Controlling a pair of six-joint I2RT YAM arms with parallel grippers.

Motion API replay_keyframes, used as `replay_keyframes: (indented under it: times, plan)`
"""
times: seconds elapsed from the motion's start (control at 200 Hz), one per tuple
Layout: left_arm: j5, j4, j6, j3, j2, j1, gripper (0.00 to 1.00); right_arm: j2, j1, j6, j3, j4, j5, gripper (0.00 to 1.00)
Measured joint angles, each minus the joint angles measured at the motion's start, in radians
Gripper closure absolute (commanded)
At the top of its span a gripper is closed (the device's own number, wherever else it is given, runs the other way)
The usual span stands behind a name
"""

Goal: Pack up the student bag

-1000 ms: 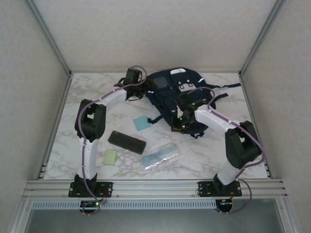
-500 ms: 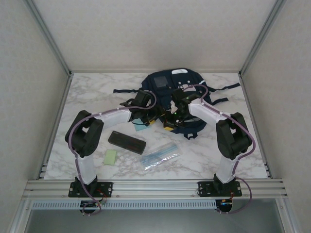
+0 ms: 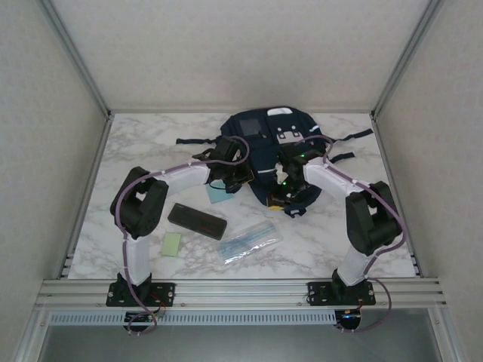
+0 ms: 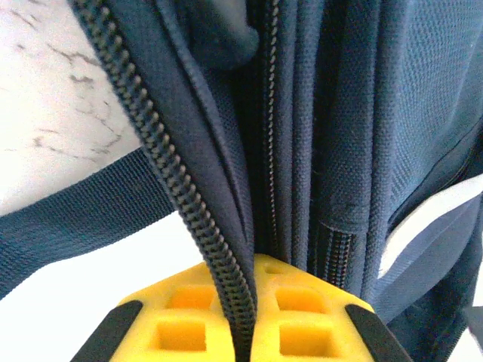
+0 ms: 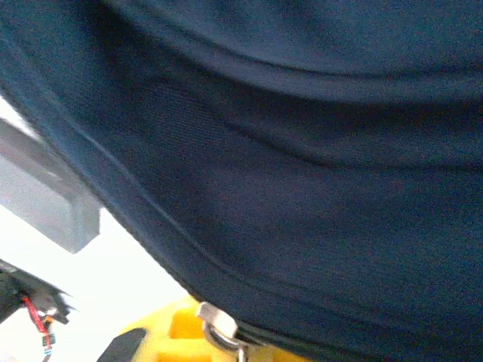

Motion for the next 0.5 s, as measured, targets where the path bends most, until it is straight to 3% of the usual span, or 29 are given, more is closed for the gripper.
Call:
replay_keyframes:
  times: [0.24,0.39,0.501]
  plan:
    - [0.023,-0.117,0.159,0.047,0.0,0.105,1.0,-0.041,-0.134,-0.08,-0.011,-0.092,0.079,1.0]
    - [0.041,-0.172,0.179,0.09,0.007,0.193,1.0,-0.041,-0.164,-0.108,-0.006,-0.096,0.117,1.0]
    - [0.054,-0.235,0.178,0.228,0.068,0.226,1.0,-0.04,-0.164,-0.11,0.0,-0.061,0.099,1.0]
